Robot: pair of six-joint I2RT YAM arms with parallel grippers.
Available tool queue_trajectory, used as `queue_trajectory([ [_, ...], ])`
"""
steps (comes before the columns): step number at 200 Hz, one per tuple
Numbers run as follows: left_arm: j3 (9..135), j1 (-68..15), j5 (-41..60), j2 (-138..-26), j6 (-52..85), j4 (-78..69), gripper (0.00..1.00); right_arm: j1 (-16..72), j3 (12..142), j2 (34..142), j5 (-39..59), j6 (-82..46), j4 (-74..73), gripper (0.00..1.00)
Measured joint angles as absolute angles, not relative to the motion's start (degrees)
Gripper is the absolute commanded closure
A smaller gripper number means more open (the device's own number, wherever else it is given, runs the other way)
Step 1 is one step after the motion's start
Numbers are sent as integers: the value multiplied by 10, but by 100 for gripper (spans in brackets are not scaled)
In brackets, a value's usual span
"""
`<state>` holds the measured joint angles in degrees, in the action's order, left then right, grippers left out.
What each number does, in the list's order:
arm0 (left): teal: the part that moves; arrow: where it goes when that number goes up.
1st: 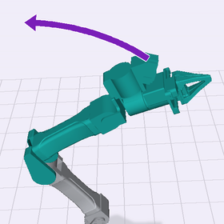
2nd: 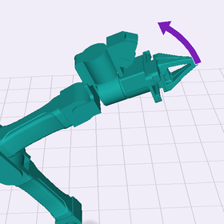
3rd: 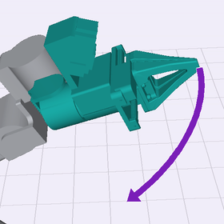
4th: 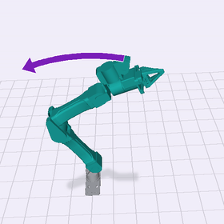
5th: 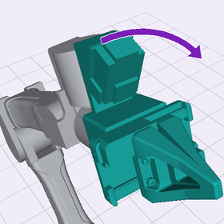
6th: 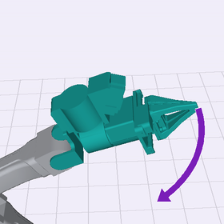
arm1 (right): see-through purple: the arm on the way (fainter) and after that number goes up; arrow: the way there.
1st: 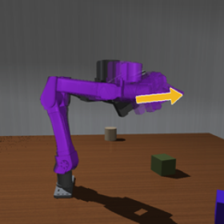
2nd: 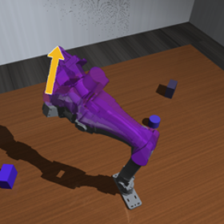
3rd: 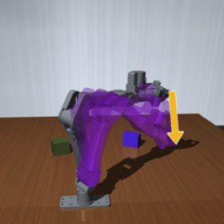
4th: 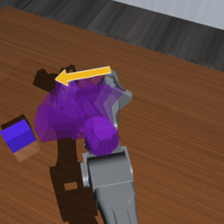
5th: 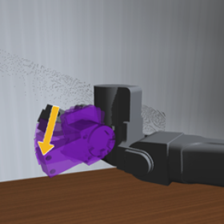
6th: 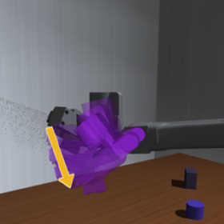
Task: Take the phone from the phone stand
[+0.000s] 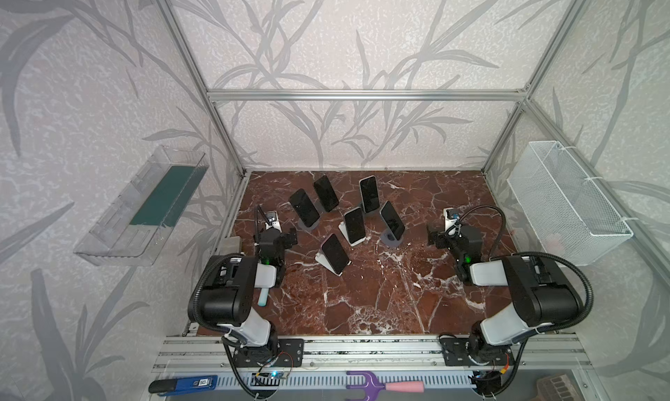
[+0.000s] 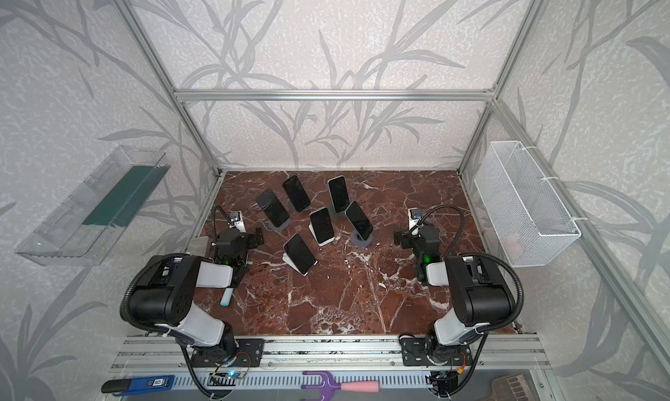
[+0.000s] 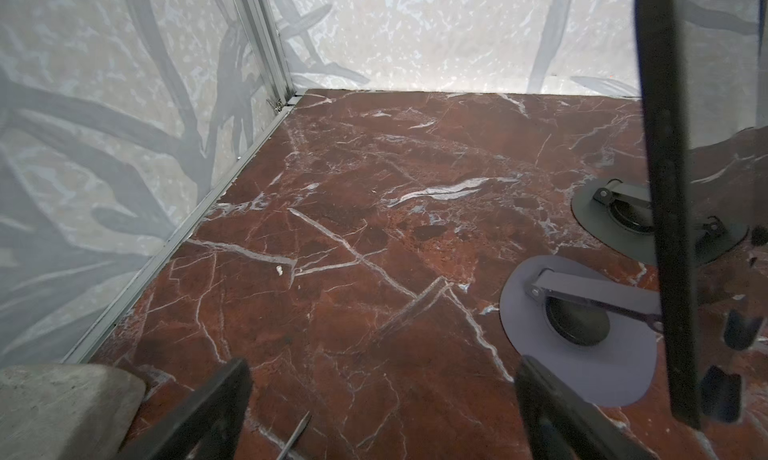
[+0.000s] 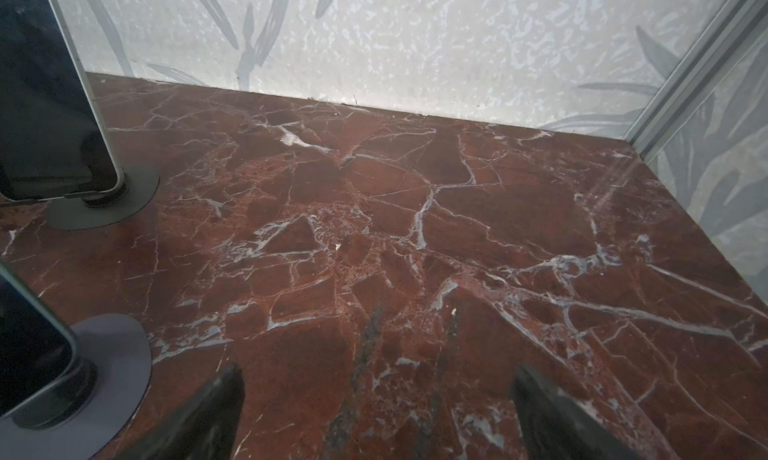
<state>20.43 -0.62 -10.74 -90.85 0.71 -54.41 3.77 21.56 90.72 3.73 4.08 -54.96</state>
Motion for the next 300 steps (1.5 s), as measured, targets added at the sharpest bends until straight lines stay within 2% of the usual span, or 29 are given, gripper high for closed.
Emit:
queue_trajectory([
  [300,204,-6,-106,-908,11,-544,1,68,216,907,-7,50,-551,1],
])
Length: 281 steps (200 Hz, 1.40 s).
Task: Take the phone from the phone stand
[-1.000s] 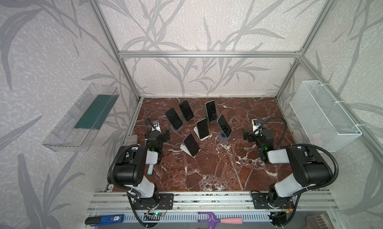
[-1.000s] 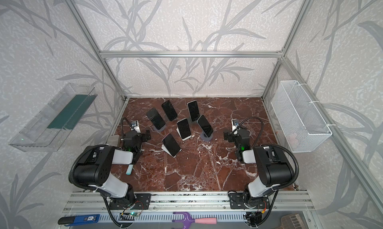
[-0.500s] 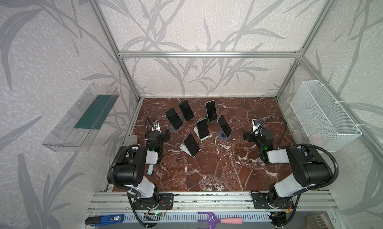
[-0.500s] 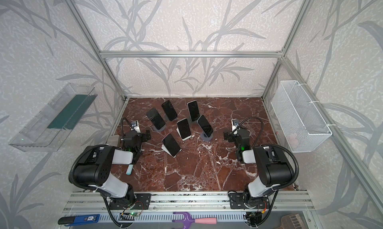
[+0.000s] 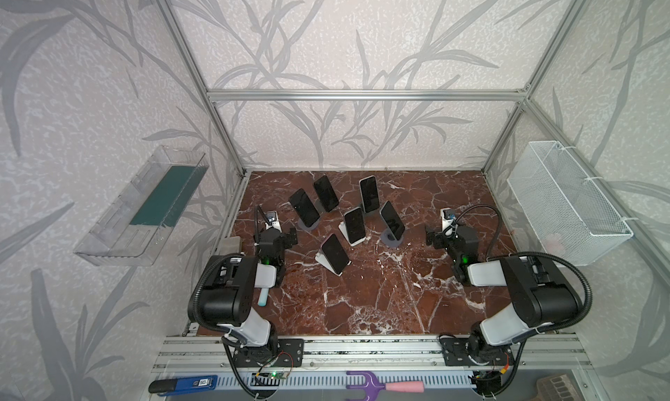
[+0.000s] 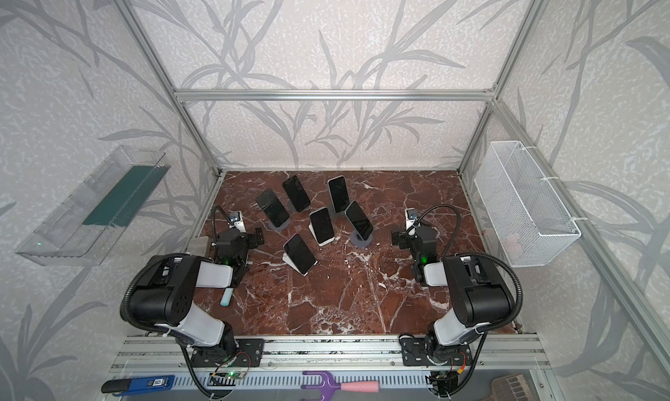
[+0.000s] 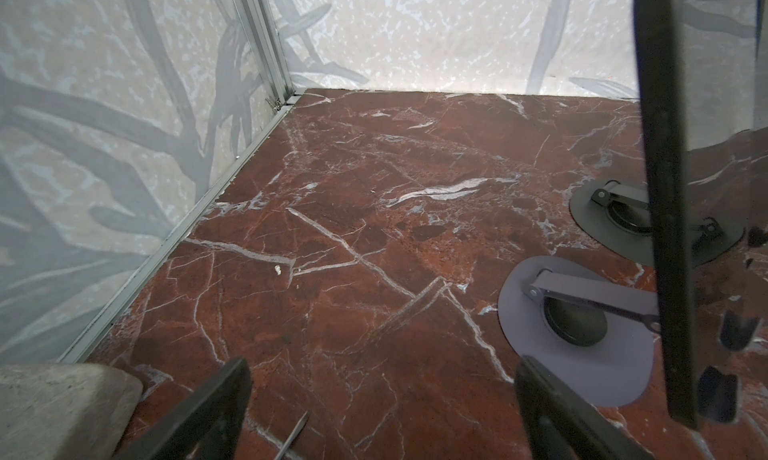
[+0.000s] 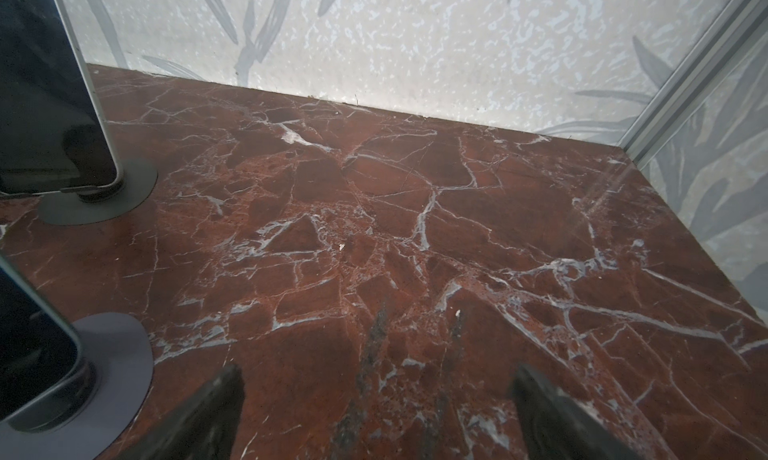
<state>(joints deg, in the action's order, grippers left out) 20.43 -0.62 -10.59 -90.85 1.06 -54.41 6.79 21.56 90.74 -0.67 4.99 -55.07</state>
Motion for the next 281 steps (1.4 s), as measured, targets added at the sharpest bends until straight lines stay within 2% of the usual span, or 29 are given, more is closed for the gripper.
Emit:
queue_trajectory([
  [191,206,13,-68,-899,22,-534,1,70,215,907,-24,56,-555,1],
  [238,238,13,-53,-716,20,-389,1,70,159,908,-75,39,-625,1],
  [281,371,13,-46,-592,56,-197,1,70,169,881,-117,26,-587,1],
])
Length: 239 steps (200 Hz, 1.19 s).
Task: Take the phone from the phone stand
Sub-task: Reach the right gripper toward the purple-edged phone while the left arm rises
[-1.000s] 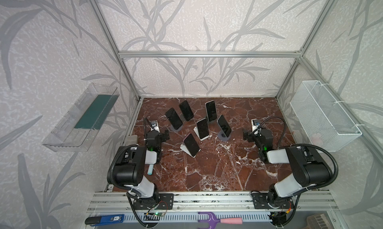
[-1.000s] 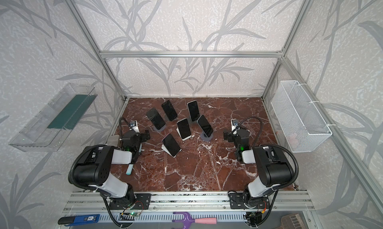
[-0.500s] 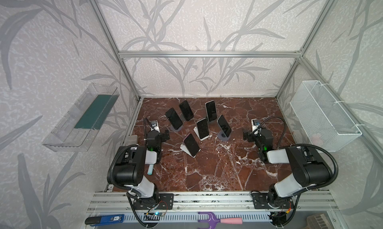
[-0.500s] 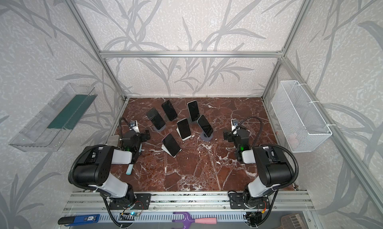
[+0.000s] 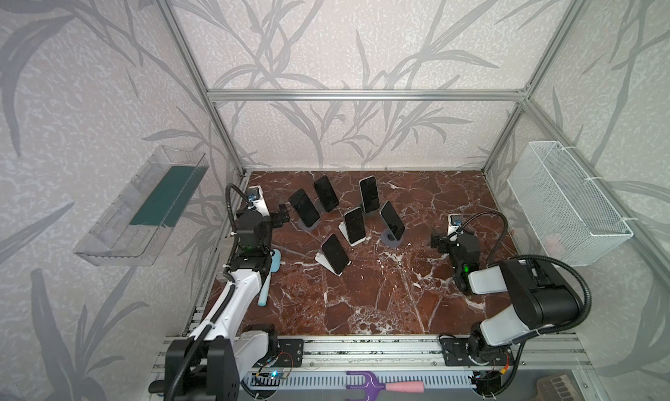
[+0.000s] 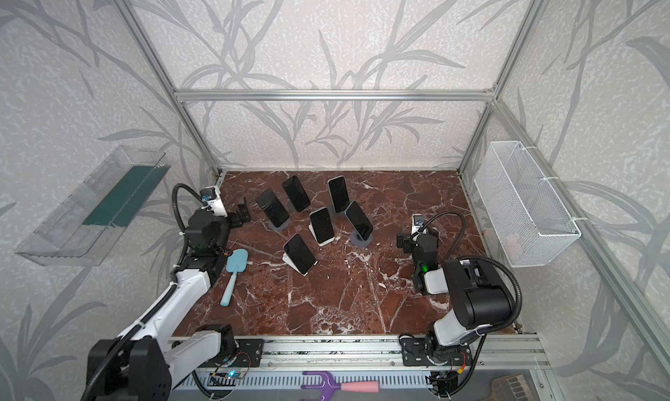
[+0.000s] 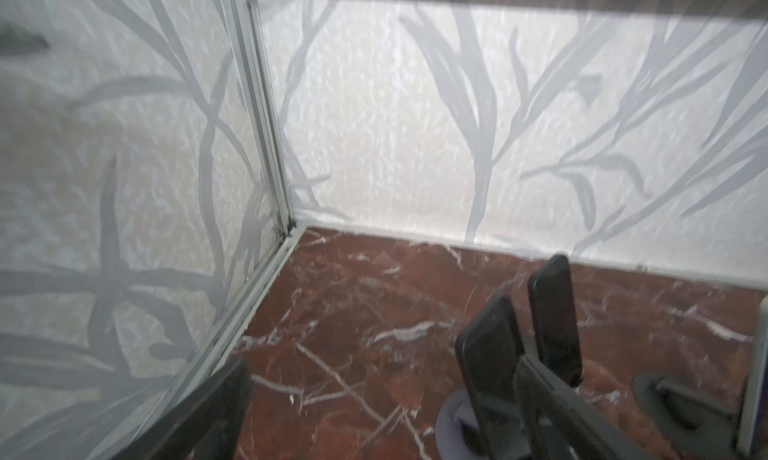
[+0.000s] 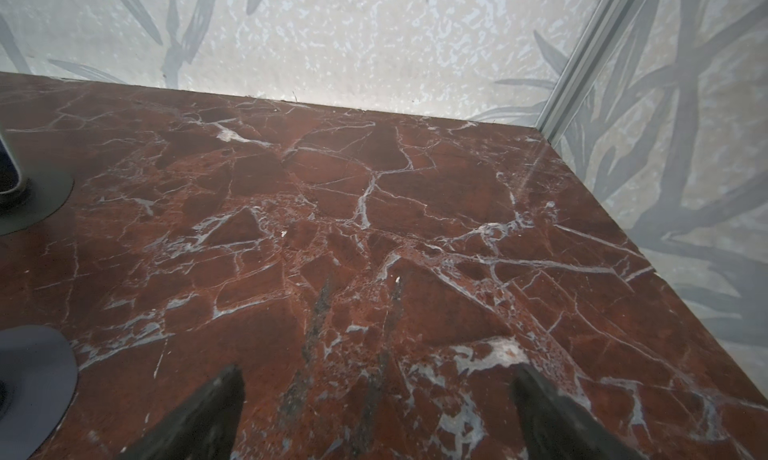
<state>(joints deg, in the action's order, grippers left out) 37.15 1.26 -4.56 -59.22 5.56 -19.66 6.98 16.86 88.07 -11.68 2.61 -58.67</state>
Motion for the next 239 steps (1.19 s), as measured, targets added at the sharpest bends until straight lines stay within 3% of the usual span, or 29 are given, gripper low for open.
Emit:
queue_trajectory([
  [51,517,13,0,-548,182,-17,1,72,243,748,-146,11,-446,1],
  [110,526,13,72,-567,301,-32,1,83,376,619,-158,-69,-176,1],
  [142,567,13,130,-620,353,-58,1,78,413,552,-91,-144,-115,0],
  [166,618,13,181,-662,373,-63,2,65,404,522,9,-187,-119,12],
  [184,620,13,209,-671,385,-67,4,65,441,550,93,-197,-90,13],
  [205,601,13,225,-666,396,-72,4,106,492,578,138,-185,-42,12],
  [239,556,12,203,-636,407,-65,5,279,531,581,117,-118,39,10],
])
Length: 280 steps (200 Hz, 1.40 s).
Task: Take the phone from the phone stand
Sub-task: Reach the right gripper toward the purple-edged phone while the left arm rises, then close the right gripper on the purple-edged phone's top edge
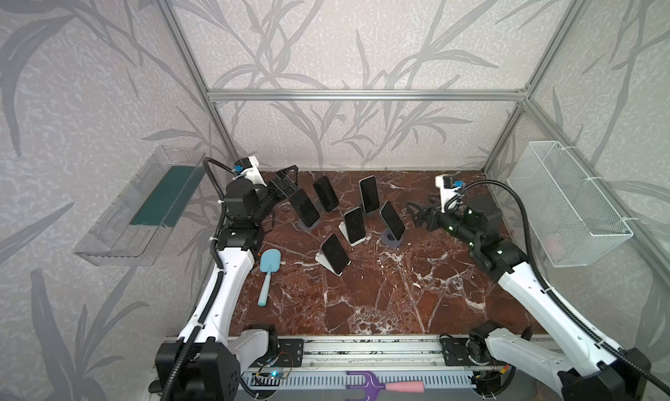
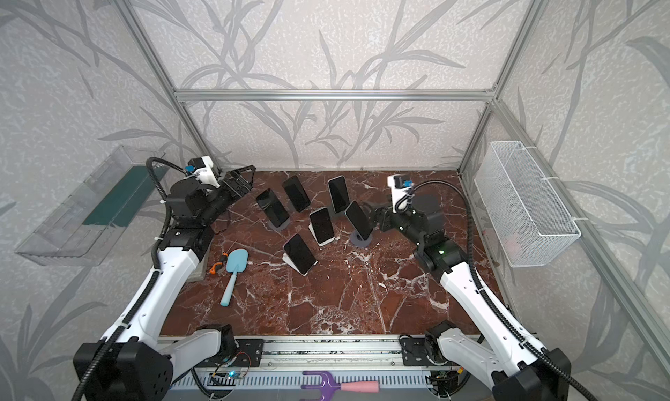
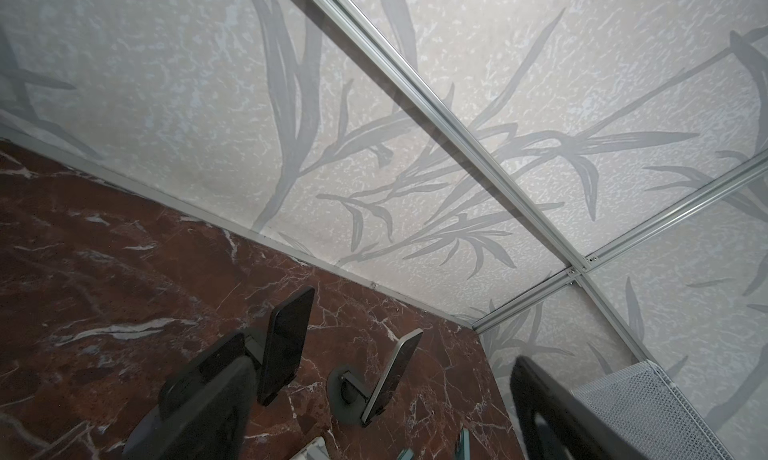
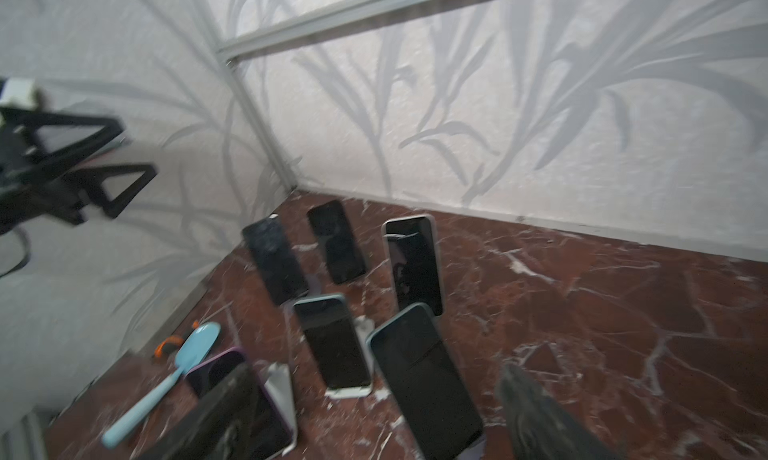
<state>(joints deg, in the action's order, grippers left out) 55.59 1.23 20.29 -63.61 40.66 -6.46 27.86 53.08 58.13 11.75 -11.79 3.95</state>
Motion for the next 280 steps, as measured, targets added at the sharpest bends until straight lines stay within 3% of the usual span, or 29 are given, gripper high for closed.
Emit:
queue_trajectory([
  [43,540,13,166,-629,423,-51,6,445,552,627,61,-79,112,11],
  [90,527,13,173,-638,437,-65,7,551,565,681,0,-55,115,12],
  [156,526,13,187,-647,460,-78,8,571,585,744,-39,-75,76,17],
  [219,517,13,202,-666,489,-96,10,577,585,794,-28,-83,53,7],
  [231,516,13,205,-668,492,-97,10,578,585,802,-23,-84,46,0],
  [280,516,13,216,-674,503,-100,11,587,585,841,-29,-83,15,1],
])
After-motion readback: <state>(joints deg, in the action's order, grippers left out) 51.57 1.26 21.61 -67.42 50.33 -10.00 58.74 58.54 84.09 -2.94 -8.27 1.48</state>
